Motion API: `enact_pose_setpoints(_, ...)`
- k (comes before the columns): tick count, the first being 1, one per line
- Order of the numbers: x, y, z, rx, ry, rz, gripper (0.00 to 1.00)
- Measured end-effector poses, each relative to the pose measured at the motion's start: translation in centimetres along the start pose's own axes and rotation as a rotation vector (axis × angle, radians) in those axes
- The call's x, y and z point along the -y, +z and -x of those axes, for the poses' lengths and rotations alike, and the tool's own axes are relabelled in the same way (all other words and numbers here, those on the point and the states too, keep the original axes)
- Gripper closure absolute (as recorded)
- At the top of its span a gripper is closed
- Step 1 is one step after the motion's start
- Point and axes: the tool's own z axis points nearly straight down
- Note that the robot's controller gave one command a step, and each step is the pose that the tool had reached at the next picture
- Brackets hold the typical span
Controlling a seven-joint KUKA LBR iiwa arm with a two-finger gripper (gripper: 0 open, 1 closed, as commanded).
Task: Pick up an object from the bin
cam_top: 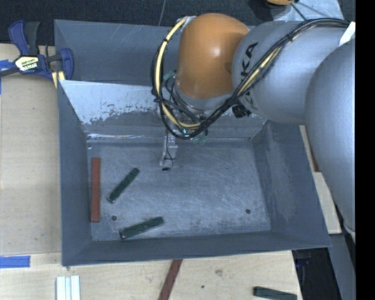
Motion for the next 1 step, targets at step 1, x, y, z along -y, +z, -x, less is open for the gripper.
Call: enact_pose_setpoints(1,0.05,-0.49,0.2,0.008,0.002,0.001,0.0)
